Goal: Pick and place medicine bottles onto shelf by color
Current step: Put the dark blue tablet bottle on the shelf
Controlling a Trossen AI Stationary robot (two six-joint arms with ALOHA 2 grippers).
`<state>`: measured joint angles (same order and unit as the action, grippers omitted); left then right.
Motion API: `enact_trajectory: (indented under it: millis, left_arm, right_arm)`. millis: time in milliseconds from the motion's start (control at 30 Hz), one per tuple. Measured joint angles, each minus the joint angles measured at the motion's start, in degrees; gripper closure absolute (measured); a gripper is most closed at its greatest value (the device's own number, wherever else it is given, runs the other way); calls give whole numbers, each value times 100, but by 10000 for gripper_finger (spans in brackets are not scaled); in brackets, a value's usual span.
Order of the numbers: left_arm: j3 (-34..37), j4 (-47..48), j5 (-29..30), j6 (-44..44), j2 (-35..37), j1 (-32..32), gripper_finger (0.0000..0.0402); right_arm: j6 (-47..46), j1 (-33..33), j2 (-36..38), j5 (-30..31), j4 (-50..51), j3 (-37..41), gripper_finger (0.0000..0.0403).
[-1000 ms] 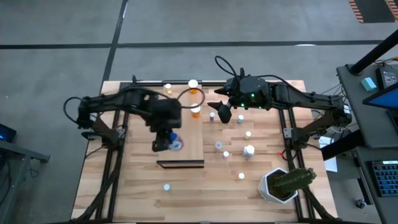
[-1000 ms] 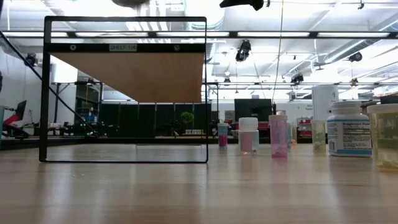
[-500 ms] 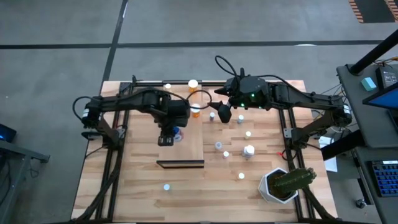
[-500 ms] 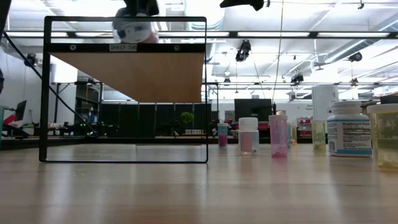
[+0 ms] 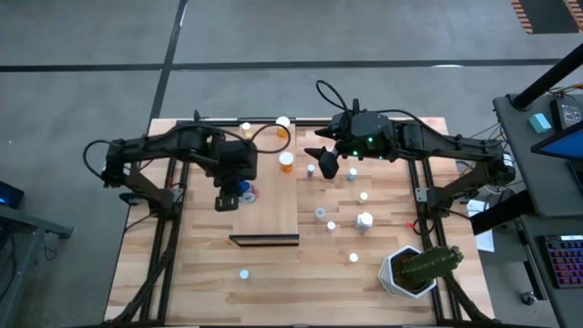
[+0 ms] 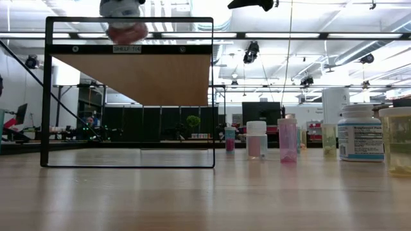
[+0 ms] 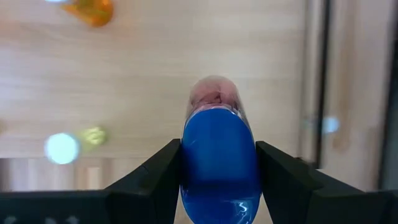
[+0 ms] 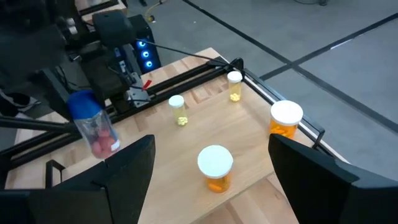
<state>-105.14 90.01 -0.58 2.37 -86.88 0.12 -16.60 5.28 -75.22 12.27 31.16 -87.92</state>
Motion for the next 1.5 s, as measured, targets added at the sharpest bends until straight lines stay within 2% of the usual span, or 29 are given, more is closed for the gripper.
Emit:
enact_trajectory:
  millis: [100, 233, 700, 867, 967, 1200, 1500]
  left_arm:
    - [221, 7, 423, -219, -76, 0, 240]
    - [298, 3, 701, -488, -279, 2, 240]
    - [406, 0, 693, -588, -457, 0, 237]
    - [419, -1, 693, -585, -462, 0, 171]
    - [426, 1, 693, -585, -467, 0, 153]
    - [335, 0, 693, -583, -463, -2, 153]
    - [-108, -3, 695, -402, -178, -24, 152]
  right_arm:
    - [4, 0, 0, 59, 2, 0, 101]
    - [7, 0, 0, 129, 2, 0, 101]
    - [4, 0, 0, 134, 2, 0, 101]
    - [4, 0, 0, 133, 2, 0, 101]
    - [4, 0, 0, 133, 2, 0, 101]
    - [5, 0, 0, 134, 4, 0, 101]
    - [2, 0, 0, 133, 11, 0, 101]
